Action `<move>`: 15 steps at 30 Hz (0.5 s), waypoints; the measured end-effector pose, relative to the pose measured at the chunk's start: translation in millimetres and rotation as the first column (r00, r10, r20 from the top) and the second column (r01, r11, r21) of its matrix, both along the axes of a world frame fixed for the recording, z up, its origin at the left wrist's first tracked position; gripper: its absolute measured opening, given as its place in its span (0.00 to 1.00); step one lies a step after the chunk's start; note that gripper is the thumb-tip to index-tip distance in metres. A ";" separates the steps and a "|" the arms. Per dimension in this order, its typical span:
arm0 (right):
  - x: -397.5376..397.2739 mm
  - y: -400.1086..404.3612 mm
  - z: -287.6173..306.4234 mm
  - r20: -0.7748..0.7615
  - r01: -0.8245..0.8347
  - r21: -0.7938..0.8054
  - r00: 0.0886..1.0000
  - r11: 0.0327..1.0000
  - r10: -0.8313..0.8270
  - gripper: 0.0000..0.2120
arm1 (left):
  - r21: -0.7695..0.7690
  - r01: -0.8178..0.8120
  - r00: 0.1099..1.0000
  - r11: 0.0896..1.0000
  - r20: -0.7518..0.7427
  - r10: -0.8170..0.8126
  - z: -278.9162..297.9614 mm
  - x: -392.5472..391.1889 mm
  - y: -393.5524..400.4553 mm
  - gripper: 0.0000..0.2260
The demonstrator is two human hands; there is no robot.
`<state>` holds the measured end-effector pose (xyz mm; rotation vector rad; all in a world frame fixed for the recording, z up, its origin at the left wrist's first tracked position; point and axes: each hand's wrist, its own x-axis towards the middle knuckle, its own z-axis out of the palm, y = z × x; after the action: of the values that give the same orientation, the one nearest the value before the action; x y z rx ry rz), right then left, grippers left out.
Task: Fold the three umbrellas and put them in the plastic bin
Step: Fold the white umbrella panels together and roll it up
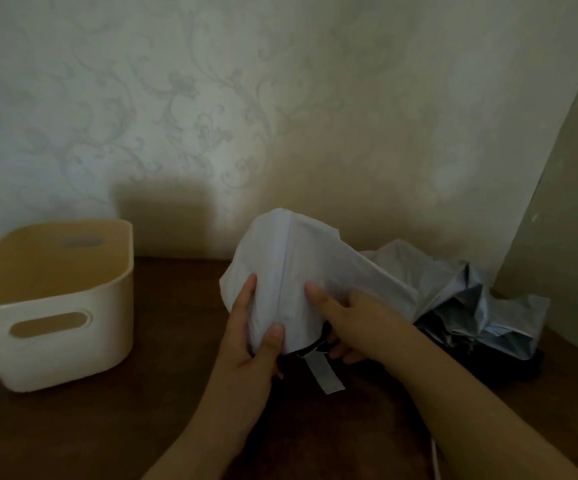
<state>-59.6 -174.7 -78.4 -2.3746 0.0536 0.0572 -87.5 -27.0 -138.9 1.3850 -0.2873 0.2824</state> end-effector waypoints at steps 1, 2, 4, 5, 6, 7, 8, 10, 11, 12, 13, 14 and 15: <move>0.2 -2.2 -2.2 -0.024 0.010 0.021 1.000 1.000 -0.009 0.37 | -0.019 0.001 1.000 1.000 -0.011 -0.002 0.4 1.1 1.4 0.24; -0.1 -4.1 -3.7 -0.039 0.015 0.033 0.999 0.999 -0.014 0.37 | -0.043 0.004 1.000 0.999 -0.027 -0.005 0.3 2.4 2.9 0.23; 0.5 -5.8 -8.0 -0.073 0.004 0.152 0.997 0.988 0.007 0.34 | -0.089 0.016 0.999 0.996 -0.049 -0.020 0.1 4.6 4.7 0.22; 0.3 -4.3 -10.3 -0.095 -0.004 0.266 0.995 0.964 0.030 0.31 | -0.114 0.018 0.998 0.993 -0.057 -0.024 0.1 5.1 5.3 0.22; -0.6 -1.2 -12.9 -0.114 -0.005 0.381 0.992 0.924 0.053 0.28 | -0.133 0.016 0.998 0.991 -0.065 -0.025 0.6 5.0 5.5 0.22; -0.9 2.4 -16.2 -0.120 0.003 0.466 0.991 0.885 0.060 0.26 | -0.141 0.015 0.997 0.990 -0.073 -0.025 1.4 4.5 5.8 0.22; -1.4 6.0 -19.9 -0.120 0.019 0.518 0.991 0.855 0.051 0.25 | -0.136 0.014 0.996 0.991 -0.080 -0.025 2.4 3.9 6.3 0.21; -2.8 12.0 -27.7 -0.111 0.048 0.614 0.994 0.788 0.026 0.22 | -0.106 -0.001 0.997 0.994 -0.075 -0.006 3.1 3.1 7.0 0.23; -4.1 13.8 -30.6 -0.108 0.063 0.673 0.994 0.737 0.014 0.20 | -0.091 -0.016 0.998 0.996 -0.065 0.010 2.6 3.0 7.1 0.24; -6.1 14.7 -32.2 -0.111 0.080 0.730 0.994 0.679 0.003 0.18 | -0.076 -0.030 0.998 0.997 -0.058 0.026 1.7 3.1 6.8 0.25; -7.9 14.5 -33.0 -0.117 0.094 0.777 0.993 0.622 -0.004 0.16 | -0.059 -0.040 0.998 0.997 -0.054 0.037 0.1 3.7 6.4 0.25; -9.9 14.1 -33.0 -0.124 0.104 0.809 0.992 0.578 -0.005 0.14 | -0.044 -0.046 0.998 0.998 -0.052 0.043 -0.9 3.8 5.7 0.25; -12.1 14.0 -32.8 -0.129 0.108 0.824 0.992 0.556 -0.002 0.12 | -0.028 -0.051 0.997 0.998 -0.055 0.050 -1.9 4.2 5.2 0.24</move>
<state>-71.7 -160.7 -111.1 -1.3885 0.1263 0.1530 -83.4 -21.8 -140.8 1.3697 -0.2023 0.2890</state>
